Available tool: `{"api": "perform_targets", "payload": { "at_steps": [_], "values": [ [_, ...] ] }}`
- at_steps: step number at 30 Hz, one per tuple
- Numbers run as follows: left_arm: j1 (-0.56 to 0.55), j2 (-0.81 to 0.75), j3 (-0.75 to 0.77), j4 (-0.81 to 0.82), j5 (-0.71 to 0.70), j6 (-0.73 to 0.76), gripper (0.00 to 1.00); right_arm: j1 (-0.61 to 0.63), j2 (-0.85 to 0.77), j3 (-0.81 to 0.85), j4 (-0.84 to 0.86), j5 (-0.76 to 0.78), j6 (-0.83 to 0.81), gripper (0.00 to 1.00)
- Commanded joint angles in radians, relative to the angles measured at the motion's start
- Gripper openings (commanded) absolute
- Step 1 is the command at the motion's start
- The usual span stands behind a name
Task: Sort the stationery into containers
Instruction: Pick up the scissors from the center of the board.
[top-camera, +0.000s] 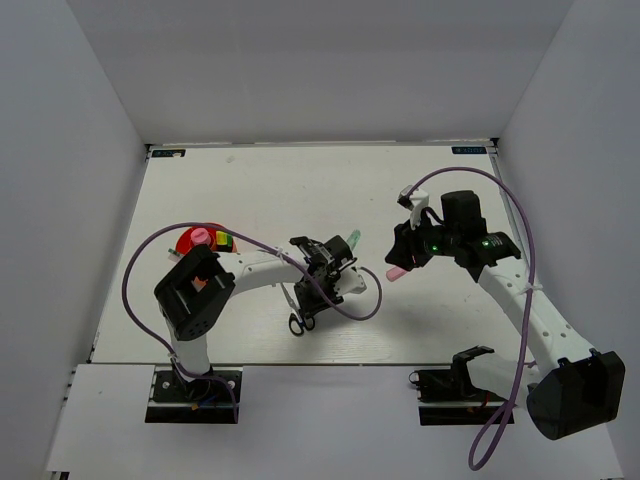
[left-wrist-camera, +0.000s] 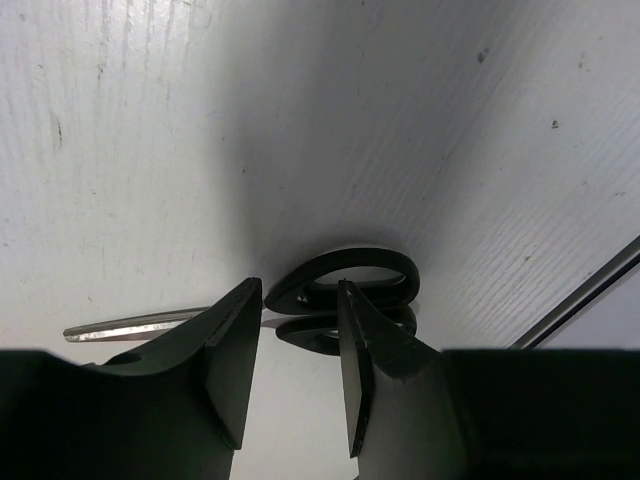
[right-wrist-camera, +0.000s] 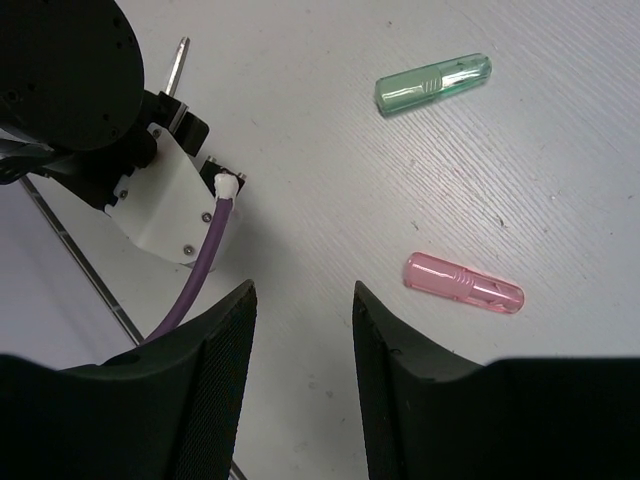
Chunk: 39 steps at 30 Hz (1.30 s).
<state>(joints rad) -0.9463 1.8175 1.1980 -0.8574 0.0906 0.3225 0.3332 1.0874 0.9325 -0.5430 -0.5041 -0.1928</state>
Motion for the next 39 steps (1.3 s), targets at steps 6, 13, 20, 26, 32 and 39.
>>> {"api": "perform_targets", "payload": {
  "at_steps": [6,13,20,26,32,39],
  "values": [
    [0.001,-0.012,-0.025,0.035,0.006,0.016,0.47,-0.011,-0.010,-0.009,0.020,-0.034,-0.007,0.47],
    [0.000,0.017,-0.046,0.095,-0.029,0.007,0.44,-0.017,-0.018,-0.011,0.017,-0.050,-0.007,0.47],
    [0.003,0.040,-0.087,0.153,-0.080,-0.013,0.26,-0.020,-0.027,-0.009,0.014,-0.057,-0.010,0.47],
    [0.007,0.043,-0.086,0.173,-0.084,-0.045,0.10,-0.026,-0.037,-0.012,0.018,-0.068,-0.011,0.47],
    [0.064,-0.036,-0.051,0.176,-0.046,-0.109,0.00,-0.031,-0.037,-0.011,0.014,-0.071,-0.010,0.47],
    [0.150,-0.187,-0.026,0.217,0.067,-0.201,0.00,-0.036,-0.041,-0.014,0.015,-0.071,-0.010,0.48]
  ]
}}
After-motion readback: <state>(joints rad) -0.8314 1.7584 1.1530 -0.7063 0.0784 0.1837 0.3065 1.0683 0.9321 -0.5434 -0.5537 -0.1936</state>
